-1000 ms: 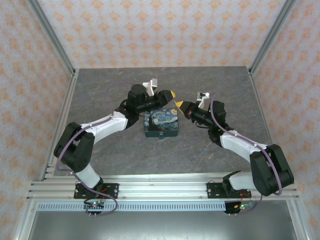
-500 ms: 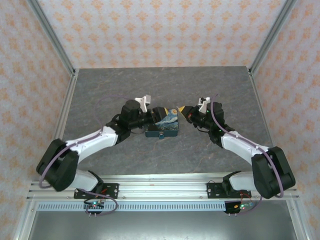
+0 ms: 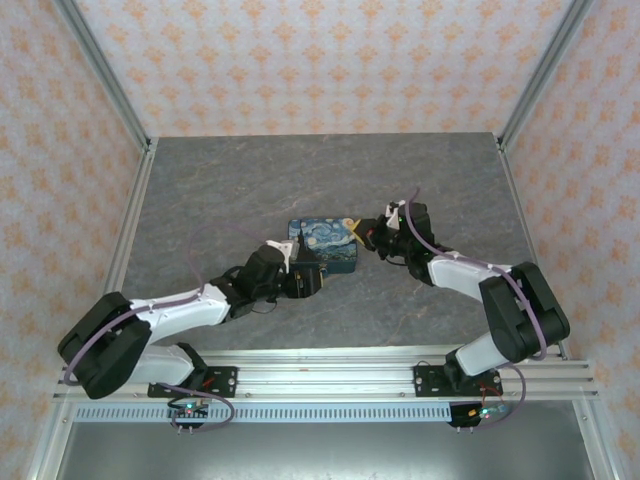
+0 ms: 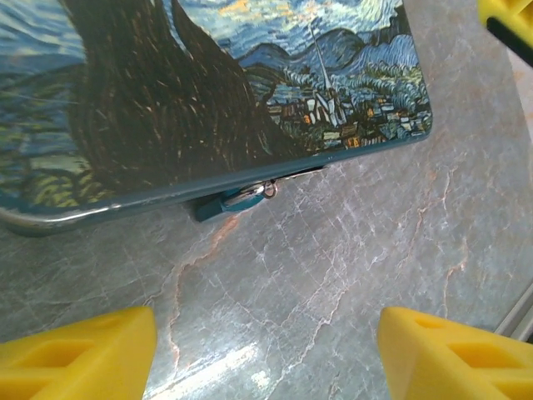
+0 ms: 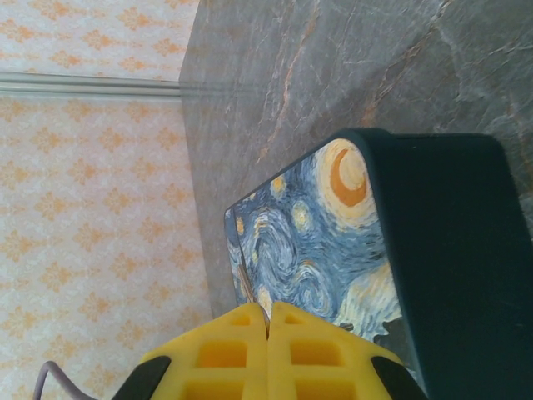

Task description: Unlock the padlock with the key

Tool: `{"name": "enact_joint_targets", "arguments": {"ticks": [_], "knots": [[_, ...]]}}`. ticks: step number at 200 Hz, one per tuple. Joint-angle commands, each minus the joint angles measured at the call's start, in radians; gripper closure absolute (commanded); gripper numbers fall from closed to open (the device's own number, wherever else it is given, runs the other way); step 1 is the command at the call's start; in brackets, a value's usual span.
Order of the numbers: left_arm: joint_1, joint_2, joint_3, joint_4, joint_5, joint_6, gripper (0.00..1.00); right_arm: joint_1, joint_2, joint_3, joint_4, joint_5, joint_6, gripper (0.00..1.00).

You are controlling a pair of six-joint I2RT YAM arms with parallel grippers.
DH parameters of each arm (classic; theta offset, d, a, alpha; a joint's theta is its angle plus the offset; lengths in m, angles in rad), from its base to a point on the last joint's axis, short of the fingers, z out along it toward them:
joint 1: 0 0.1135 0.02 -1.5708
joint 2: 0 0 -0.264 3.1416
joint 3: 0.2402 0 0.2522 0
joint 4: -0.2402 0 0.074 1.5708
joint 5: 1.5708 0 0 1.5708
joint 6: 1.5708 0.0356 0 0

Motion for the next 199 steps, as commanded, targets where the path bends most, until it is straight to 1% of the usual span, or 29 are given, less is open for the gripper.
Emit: {"name": "enact_joint_targets", "arguments": {"ticks": [1, 74, 126, 199], "knots": [[-0.007, 0.044, -0.004, 0.094, -0.041, 0.047, 0.3, 0.01, 0.014, 0.029, 0.049, -0.003, 0.005, 1.0], [-0.008, 0.229, 0.016, 0.266, -0.033, 0.053, 0.35, 0.009, 0.059, 0.029, 0.045, 0.011, -0.017, 1.0], [-0.008, 0.329, 0.02, 0.377, -0.114, 0.087, 0.38, 0.01, 0.089, 0.051, 0.032, 0.007, -0.026, 1.0], [-0.013, 0.447, 0.087, 0.455, -0.107, 0.111, 0.4, 0.003, 0.135, 0.081, 0.011, -0.006, -0.044, 1.0]]}}
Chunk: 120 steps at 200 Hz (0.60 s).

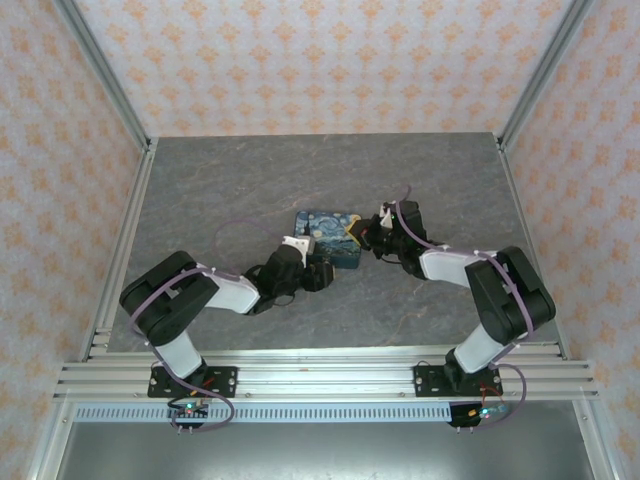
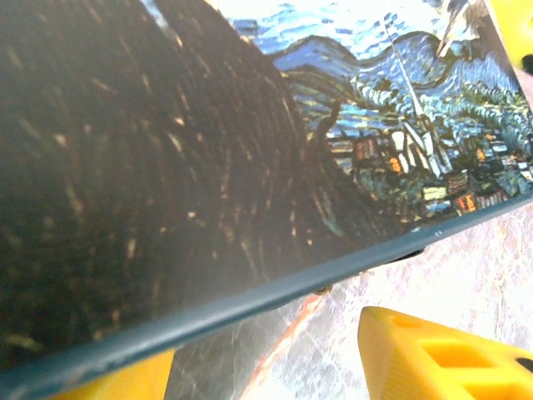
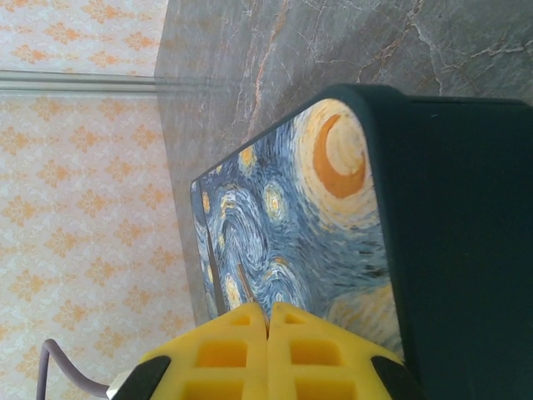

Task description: Unlock the padlock with the key

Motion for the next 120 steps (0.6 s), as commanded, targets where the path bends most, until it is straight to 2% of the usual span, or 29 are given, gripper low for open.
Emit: {"name": "enact_joint_targets", "arguments": {"ticks": [1, 76, 120], "knots": [[-0.007, 0.057, 0.035, 0.033, -0.02, 0.027, 0.4, -0.002, 0.018, 0.03, -0.002, -0.007, -0.024, 1.0], [-0.033, 0.156, 0.145, 0.058, 0.053, 0.018, 0.41, -0.018, 0.049, 0.031, -0.005, -0.016, -0.028, 1.0], [-0.033, 0.149, 0.116, 0.171, 0.068, -0.052, 0.41, -0.02, 0.061, 0.029, 0.003, -0.017, -0.026, 1.0]]}}
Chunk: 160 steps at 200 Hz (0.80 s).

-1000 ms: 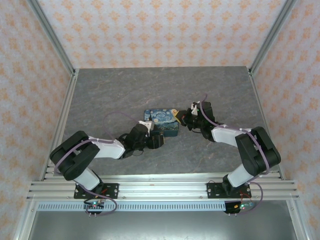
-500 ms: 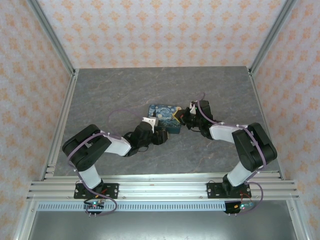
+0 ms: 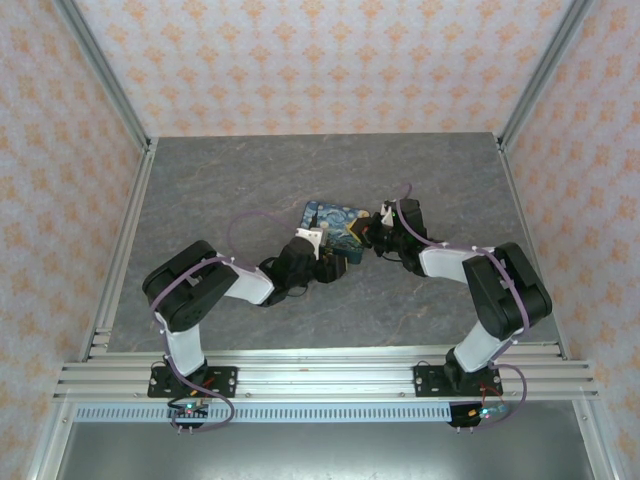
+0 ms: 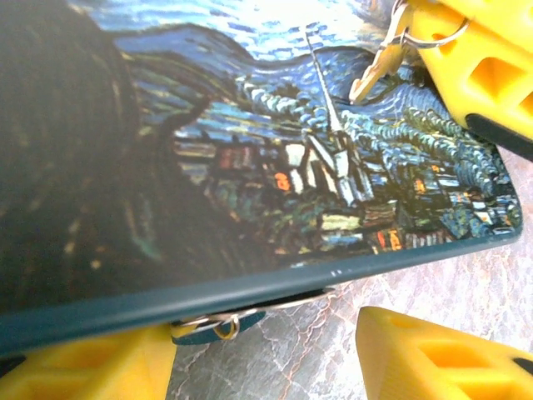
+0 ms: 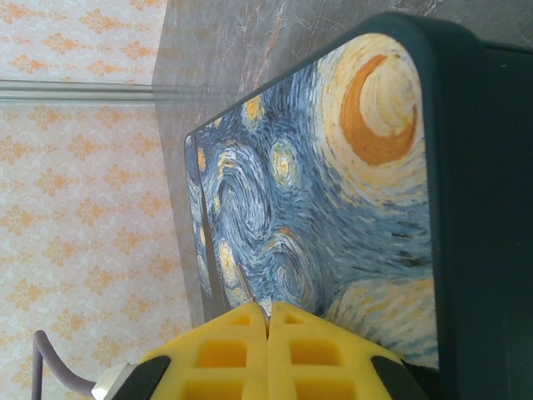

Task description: Unlock the padlock with the key

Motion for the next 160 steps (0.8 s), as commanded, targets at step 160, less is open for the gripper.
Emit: {"name": "enact_joint_targets", "arguments": {"ticks": [160], "knots": [[-0.021, 0.147, -0.122, 0.496, -0.067, -0.364, 0.42, -0.002, 0.041, 0.017, -0.006, -0.015, -0.013, 1.0]]}}
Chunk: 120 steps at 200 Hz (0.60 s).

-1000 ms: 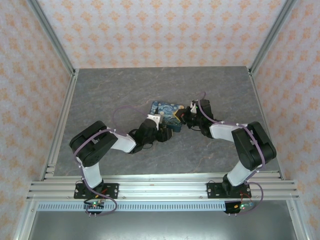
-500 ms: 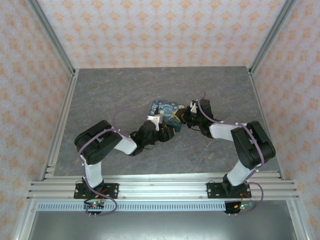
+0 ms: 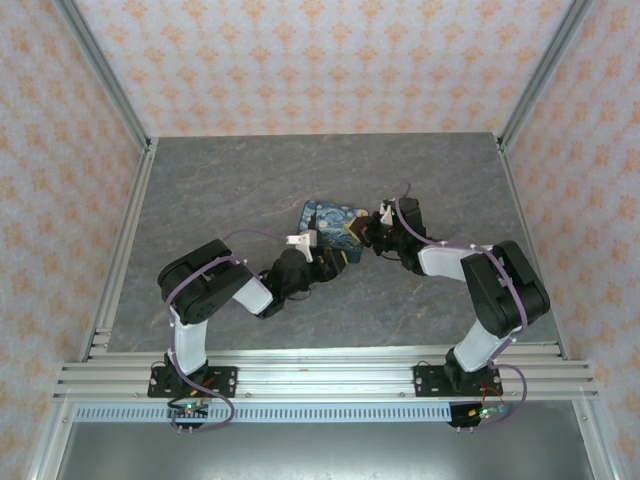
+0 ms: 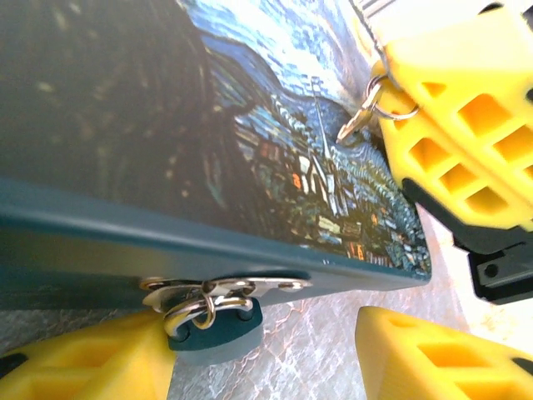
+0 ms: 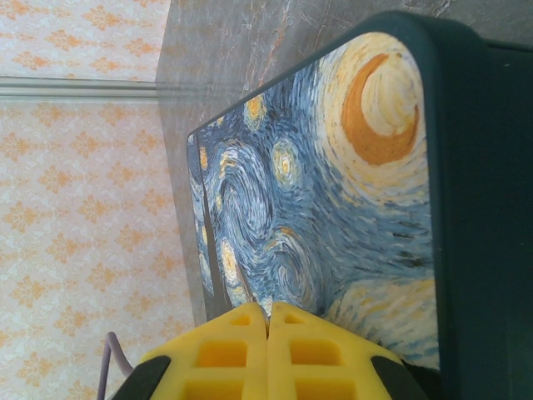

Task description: Unlock the padlock with the key

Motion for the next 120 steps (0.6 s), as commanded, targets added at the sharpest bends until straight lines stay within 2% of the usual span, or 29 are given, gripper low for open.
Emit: {"name": "enact_joint_targets", "arguments": {"ticks": [1, 30, 66, 120], "knots": [[-0.009, 0.05, -0.014, 0.083, -0.027, -0.06, 0.42, -0.002, 0.026, 0.006, -0.014, -0.004, -0.013, 1.0], [-0.013, 0.034, -0.032, 0.134, -0.009, -0.079, 0.45, -0.001, 0.025, 0.006, -0.013, -0.003, -0.012, 1.0], [-0.042, -0.053, -0.068, 0.095, -0.074, -0.077, 0.45, -0.001, 0.024, 0.006, -0.01, -0.003, -0.009, 1.0], [-0.047, 0.064, -0.034, 0.151, -0.105, -0.117, 0.45, -0.002, 0.025, 0.0, -0.003, -0.002, -0.005, 1.0]]}}
